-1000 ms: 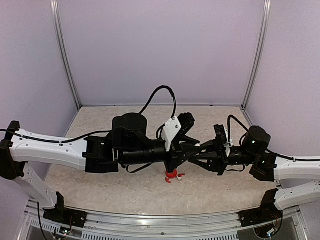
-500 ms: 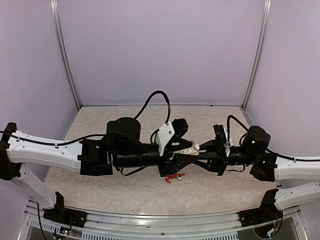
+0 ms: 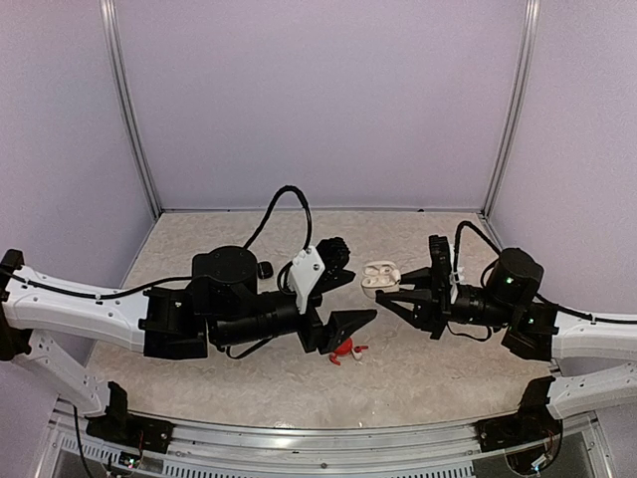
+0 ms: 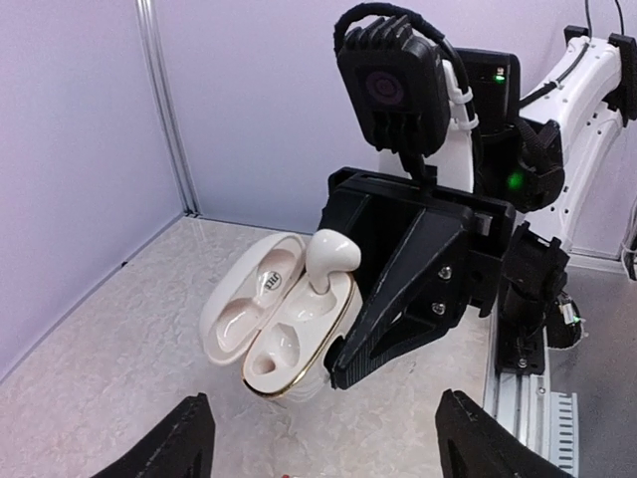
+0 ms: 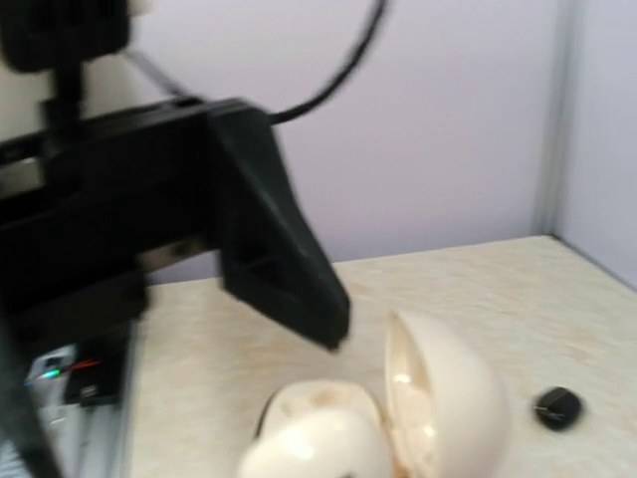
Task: Insert the wireless bluetooth earbuds into the charging case
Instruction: Adjust the right earbud in the right side groove of the charging case, then pick up the left earbud from the center of the board.
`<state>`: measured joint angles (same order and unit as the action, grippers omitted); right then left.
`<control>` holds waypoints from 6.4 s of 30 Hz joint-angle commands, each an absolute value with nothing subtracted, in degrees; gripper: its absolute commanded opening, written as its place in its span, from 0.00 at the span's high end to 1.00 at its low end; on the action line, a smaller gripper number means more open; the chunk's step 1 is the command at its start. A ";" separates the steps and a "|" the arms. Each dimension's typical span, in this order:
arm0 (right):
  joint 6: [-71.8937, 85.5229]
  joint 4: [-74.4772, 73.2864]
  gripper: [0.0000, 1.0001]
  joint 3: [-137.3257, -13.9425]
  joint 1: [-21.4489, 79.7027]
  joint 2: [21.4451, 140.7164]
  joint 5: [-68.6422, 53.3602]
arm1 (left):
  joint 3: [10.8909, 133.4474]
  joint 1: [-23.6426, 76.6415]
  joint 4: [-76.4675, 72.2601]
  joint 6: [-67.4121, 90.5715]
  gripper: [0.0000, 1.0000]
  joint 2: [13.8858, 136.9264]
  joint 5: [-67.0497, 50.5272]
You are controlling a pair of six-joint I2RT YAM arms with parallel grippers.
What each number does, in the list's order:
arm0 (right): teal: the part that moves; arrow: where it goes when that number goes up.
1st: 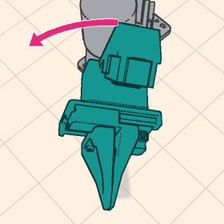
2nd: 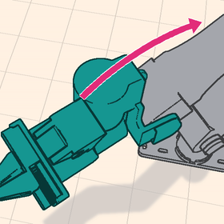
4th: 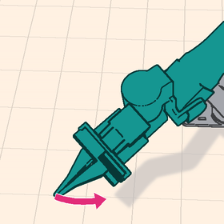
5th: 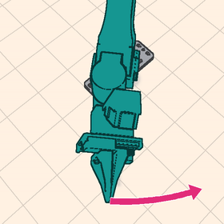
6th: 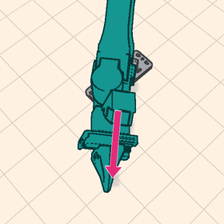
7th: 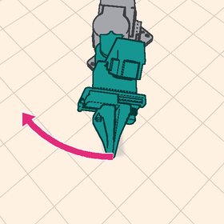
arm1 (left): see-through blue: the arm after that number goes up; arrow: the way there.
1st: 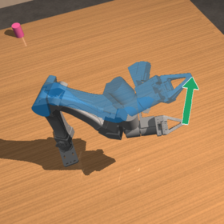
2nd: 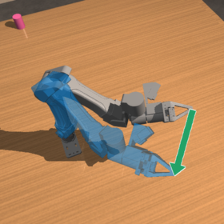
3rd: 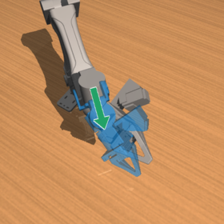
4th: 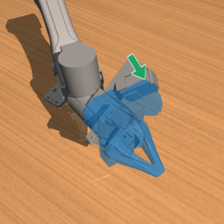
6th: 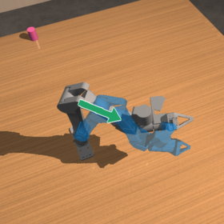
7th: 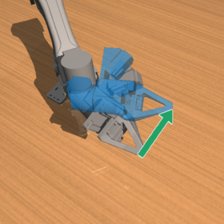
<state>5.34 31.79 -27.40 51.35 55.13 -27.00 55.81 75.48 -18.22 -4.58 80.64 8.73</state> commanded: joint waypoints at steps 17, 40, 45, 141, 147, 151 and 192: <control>4.04 25.28 1.00 -31.53 51.85 55.24 -12.98 | 68.76 73.10 -16.62 9.91 0.01 88.10 17.04; 3.11 25.47 1.00 -31.06 51.99 54.00 -13.93 | 75.34 68.47 -7.83 16.23 0.01 95.27 16.32; 3.31 26.22 1.00 -30.44 51.95 53.32 -13.81 | 72.30 68.01 -9.66 16.22 0.01 93.43 14.91; 14.59 14.85 1.00 -21.97 34.01 35.91 -20.94 | 90.16 59.06 33.58 -23.19 0.53 126.61 -11.43; 14.45 14.78 1.00 -21.97 34.01 35.79 -21.18 | 88.52 57.11 34.89 -22.57 0.45 125.24 -12.87; 14.37 14.65 1.00 -21.98 33.97 35.60 -21.11 | 85.96 57.25 33.65 -23.31 0.42 123.18 -15.18; 14.15 14.33 1.00 -21.27 33.87 34.42 -20.93 | 63.01 58.80 -3.27 -19.85 0.66 113.50 -13.90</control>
<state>14.46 14.35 -21.76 34.65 35.20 -20.80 64.49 58.43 -0.51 -20.75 114.72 -12.47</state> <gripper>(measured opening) 0.225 0.368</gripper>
